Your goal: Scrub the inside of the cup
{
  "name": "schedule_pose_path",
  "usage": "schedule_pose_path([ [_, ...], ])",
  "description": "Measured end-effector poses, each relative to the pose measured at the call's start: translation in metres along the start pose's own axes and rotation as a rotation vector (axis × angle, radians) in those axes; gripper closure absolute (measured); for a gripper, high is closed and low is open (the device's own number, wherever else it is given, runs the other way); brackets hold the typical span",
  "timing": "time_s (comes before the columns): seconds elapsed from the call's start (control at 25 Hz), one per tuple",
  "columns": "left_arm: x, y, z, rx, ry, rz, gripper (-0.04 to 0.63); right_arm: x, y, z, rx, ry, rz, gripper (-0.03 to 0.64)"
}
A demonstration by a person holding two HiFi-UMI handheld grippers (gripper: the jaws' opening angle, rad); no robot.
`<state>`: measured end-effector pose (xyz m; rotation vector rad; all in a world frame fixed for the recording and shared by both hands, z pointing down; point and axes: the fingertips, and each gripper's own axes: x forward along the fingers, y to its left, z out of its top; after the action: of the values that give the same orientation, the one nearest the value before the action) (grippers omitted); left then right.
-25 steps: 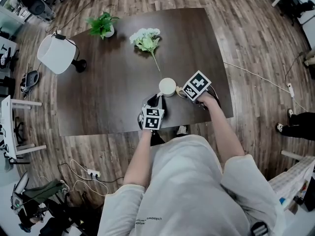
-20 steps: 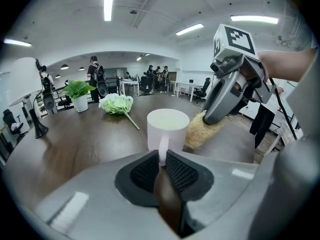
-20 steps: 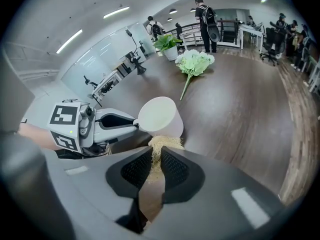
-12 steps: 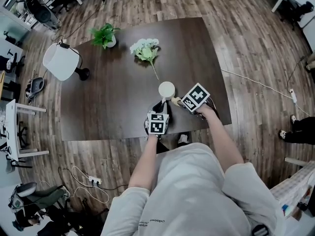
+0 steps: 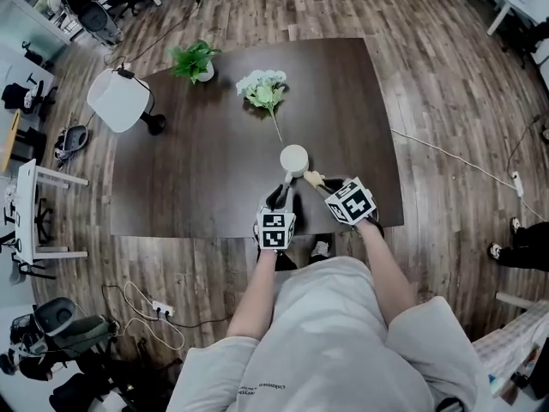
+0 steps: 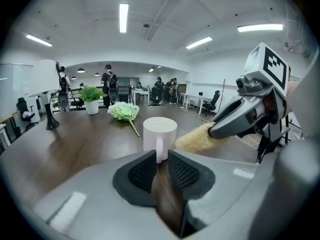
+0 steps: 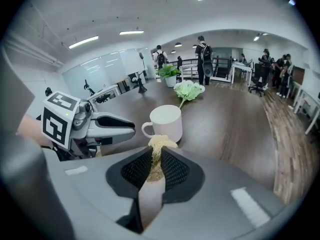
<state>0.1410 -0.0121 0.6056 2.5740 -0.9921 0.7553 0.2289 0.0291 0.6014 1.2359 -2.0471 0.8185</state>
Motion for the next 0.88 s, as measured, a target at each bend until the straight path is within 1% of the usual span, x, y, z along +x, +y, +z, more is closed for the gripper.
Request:
schedule_pose_path([
  [0.12,-0.013,-0.005,0.003,-0.002,-0.02,0.002,0.536,-0.009,0.006,0.003,0.022,-0.117,-0.052,0.538],
  [0.24,-0.014,-0.009,0.009,-0.001,-0.037,-0.016,0.595,-0.015,0.007,0.007,0.043,-0.208,-0.08,0.538],
  [0.4,-0.013,-0.008,0.017,0.004,-0.047,-0.03,0.595,-0.022,0.003,0.007,0.049,-0.246,-0.107,0.538],
  [0.52,-0.018,-0.008,0.024,0.001,-0.055,-0.047,0.595,-0.042,0.003,0.011,0.052,-0.314,-0.119,0.537],
  [0.72,-0.027,-0.002,0.031,-0.014,-0.081,-0.05,0.595,-0.059,0.013,0.004,0.053,-0.396,-0.096,0.537],
  [0.88,-0.028,0.001,0.028,-0.034,-0.074,-0.043,0.595,-0.055,0.018,0.003,0.057,-0.417,-0.076,0.538],
])
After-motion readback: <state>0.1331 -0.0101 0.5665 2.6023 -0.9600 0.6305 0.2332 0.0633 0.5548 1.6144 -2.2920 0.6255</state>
